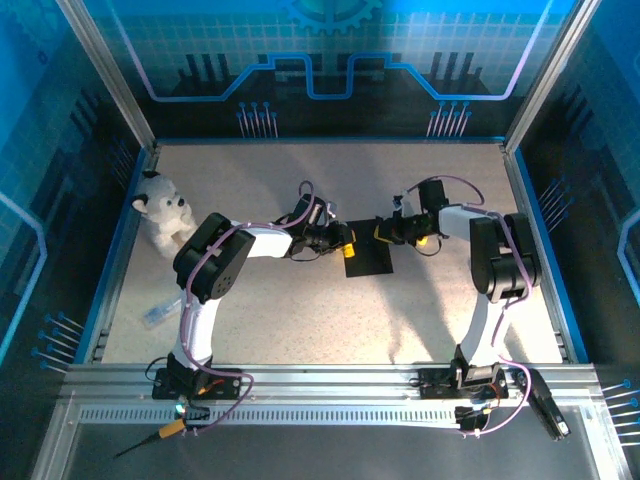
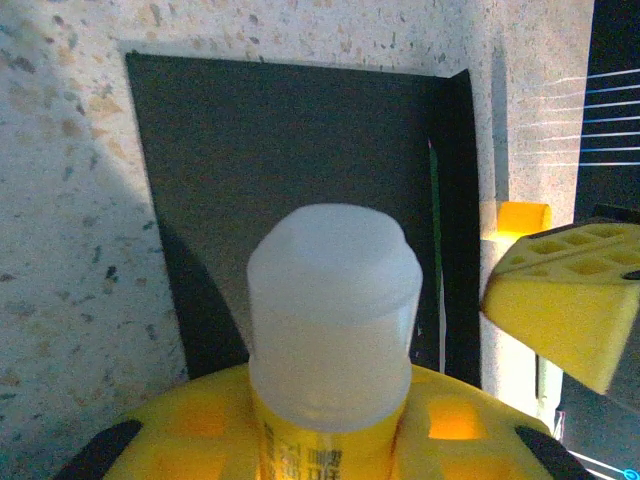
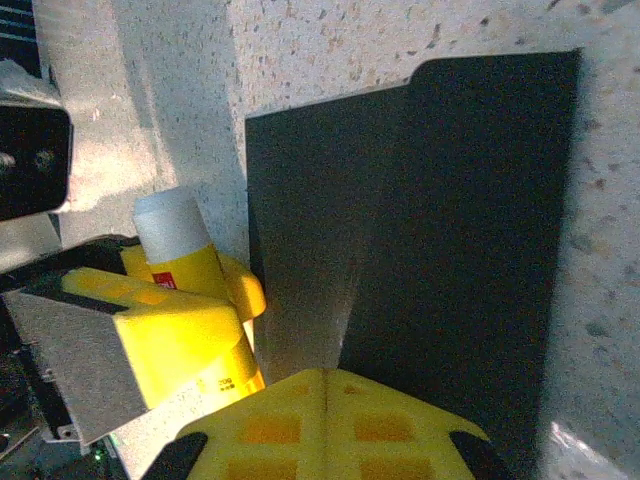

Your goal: Place the letter into the envelope and seal it

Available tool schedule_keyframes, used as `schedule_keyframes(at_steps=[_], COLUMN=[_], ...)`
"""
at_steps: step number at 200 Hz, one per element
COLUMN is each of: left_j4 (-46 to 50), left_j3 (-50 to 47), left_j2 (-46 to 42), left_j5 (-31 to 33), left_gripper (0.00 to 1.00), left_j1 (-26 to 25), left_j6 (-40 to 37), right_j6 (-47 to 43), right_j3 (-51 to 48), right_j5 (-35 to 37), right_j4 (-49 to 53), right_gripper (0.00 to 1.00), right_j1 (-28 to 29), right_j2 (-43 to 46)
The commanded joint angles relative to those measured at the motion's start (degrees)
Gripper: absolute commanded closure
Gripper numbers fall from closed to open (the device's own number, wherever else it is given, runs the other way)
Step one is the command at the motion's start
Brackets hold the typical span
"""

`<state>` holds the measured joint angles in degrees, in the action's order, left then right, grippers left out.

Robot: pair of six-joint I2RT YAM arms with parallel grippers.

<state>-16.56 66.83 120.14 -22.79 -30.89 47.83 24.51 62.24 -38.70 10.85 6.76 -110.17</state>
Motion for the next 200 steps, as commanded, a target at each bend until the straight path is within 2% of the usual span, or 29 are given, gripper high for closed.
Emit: schedule_keyframes(at_steps=[1,35,110,200], left_j4=[4.1,4.3,4.6,5.2], left_j3=[0.3,0.1,-0.3,-0.9], left_j2=[1.7,1.7,1.4,1.2], left_j5=[-1.0,-1.1,-1.2,-1.3], left_gripper=[1.00,1.00,1.00,1.00], left_j1=[0.3,0.2,0.2,0.2], left_j6=[-1.5,-1.6,-2.1,-3.0], right_j6=[3.8,6.8,7.3,9.2], right_j3=[-1.3,-2.2,-4.2,-8.2], right_j5=[-1.1,0.2,1.4,4.9], right_j4=[-5.3,-9.5,-12.9,-13.2], right_gripper=[1.00,1.00,1.00,1.00], right_j1=[1.8,3.2,3.7,1.4], right_j2=[-2.1,-4.1,-4.1,10.5])
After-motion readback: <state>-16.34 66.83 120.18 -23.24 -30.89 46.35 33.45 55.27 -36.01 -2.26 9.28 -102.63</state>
